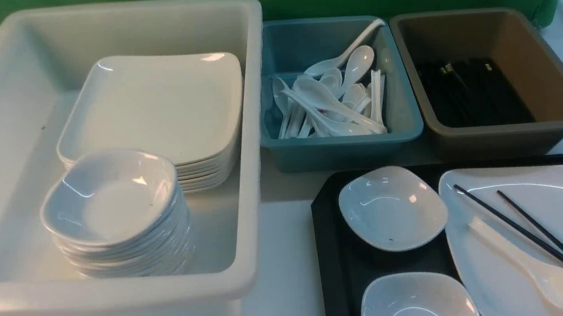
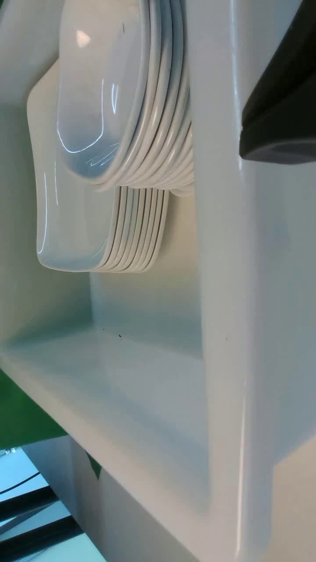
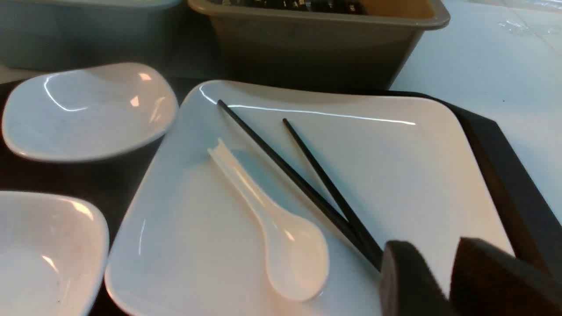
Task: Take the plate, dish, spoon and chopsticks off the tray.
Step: Use the right arm to grab a pair of chopsticks from the plate
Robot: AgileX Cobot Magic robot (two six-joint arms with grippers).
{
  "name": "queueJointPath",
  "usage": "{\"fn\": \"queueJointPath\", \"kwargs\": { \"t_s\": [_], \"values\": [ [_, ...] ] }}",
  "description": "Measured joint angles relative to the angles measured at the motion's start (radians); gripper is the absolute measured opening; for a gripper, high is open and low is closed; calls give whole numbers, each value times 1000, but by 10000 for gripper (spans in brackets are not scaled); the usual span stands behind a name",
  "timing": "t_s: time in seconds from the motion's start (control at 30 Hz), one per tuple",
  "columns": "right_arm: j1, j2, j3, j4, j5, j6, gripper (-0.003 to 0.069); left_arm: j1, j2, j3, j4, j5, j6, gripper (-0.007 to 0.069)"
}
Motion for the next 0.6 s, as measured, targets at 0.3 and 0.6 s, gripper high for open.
{"fn": "queueJointPath", "kwargs": {
  "t_s": [0.3,0.6],
  "values": [
    [0,0,0,0,0,0,218,0,0,0,0,0,0,4],
    [0,0,0,0,0,0,235,0,0,0,0,0,0,4]
  ]
}}
